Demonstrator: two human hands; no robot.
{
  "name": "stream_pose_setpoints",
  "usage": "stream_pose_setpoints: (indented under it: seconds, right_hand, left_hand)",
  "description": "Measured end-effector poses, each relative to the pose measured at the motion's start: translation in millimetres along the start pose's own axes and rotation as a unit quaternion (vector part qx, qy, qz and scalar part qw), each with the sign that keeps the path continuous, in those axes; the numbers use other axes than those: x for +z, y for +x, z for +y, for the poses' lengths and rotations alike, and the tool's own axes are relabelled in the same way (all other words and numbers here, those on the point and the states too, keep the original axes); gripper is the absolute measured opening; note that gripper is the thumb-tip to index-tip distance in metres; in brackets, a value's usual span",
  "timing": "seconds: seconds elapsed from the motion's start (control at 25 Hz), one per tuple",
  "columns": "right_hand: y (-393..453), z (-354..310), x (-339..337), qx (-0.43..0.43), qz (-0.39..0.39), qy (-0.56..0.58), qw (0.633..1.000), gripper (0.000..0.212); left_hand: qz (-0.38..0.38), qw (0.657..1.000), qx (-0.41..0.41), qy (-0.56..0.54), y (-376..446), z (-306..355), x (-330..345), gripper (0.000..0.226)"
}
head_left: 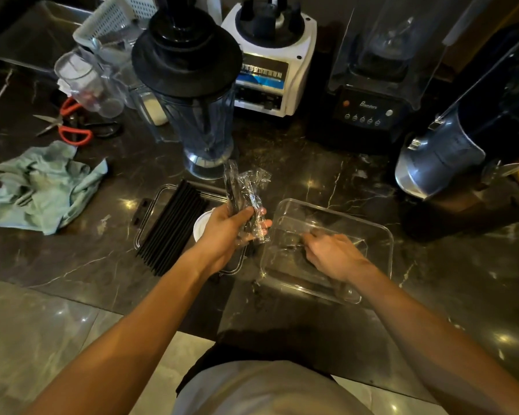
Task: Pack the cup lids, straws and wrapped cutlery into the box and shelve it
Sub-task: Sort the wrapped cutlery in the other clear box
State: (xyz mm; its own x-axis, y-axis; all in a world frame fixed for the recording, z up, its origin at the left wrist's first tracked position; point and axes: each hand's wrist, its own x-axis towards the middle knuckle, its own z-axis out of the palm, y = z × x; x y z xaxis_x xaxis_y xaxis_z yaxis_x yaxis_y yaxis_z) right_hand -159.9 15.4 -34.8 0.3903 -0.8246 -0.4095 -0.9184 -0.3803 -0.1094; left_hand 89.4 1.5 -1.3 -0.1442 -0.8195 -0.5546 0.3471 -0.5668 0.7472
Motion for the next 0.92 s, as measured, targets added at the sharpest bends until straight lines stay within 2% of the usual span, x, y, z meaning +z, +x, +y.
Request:
stream_pose_setpoints:
  seconds: [0.08, 0.12, 0.16, 0.24, 0.28, 0.32, 0.36, 0.44, 0.52, 0.6, 0.8, 0.92]
  right_hand:
    - [-15.7, 6.3, 0.3, 0.057, 0.001, 0.099, 0.993, 0.012]
    - [-21.6, 8.0, 2.5, 0.101, 0.016, 0.204, 0.974, 0.007]
    - [-27.6, 9.0, 3.4, 0.143, 0.046, 0.334, 0.931, 0.012]
    - [-38.3, 6.9, 2.3, 0.172, 0.111, 0.573, 0.794, 0.023]
    - [-43.9, 5.3, -2.0, 0.168, 0.134, 0.649, 0.73, 0.023]
    - [-49.2, 2.1, -7.4, 0.156, 0.147, 0.699, 0.682, 0.022]
    - [-54.4, -1.6, -11.7, 0.144, 0.151, 0.735, 0.645, 0.02]
    - [-62.5, -4.4, -18.1, 0.126, 0.152, 0.774, 0.602, 0.016]
    - [-66.3, -7.4, -19.2, 0.115, 0.149, 0.786, 0.589, 0.013]
    - [-68.1, -10.1, -17.8, 0.131, 0.159, 0.773, 0.6, 0.009]
    - [-71.6, -12.6, -12.6, 0.197, 0.207, 0.728, 0.624, 0.004]
    - [-73.3, -12.7, -9.8, 0.214, 0.229, 0.696, 0.645, 0.008]
  left_hand:
    - [-0.008, 1.0, -0.004, 0.005, 5.8, -0.7, 8.8, 0.016]
    - [-0.015, 1.0, -0.006, 0.008, 7.2, -1.0, 13.7, 0.016]
    - [-0.024, 1.0, -0.007, 0.013, 9.2, -2.1, 19.8, 0.016]
    - [-0.039, 0.999, -0.011, 0.025, 9.8, -5.0, 32.4, 0.016]
    - [-0.045, 0.998, -0.015, 0.033, 10.2, -6.1, 41.9, 0.015]
    - [-0.048, 0.998, -0.02, 0.035, 9.8, -8.2, 49.3, 0.014]
    - [-0.052, 0.998, -0.028, 0.033, 9.2, -11.2, 56.9, 0.013]
    - [-0.074, 0.996, -0.038, 0.044, 9.1, -18.5, 72.3, 0.013]
    - [-0.106, 0.991, -0.05, 0.062, 9.2, -23.9, 82.9, 0.017]
    - [-0.131, 0.987, -0.068, 0.068, 9.7, -28.9, 92.0, 0.023]
    - [-0.151, 0.982, -0.104, 0.052, 5.4, -40.5, 109.0, 0.021]
    - [-0.17, 0.978, -0.11, 0.051, 7.7, -45.4, 110.6, 0.034]
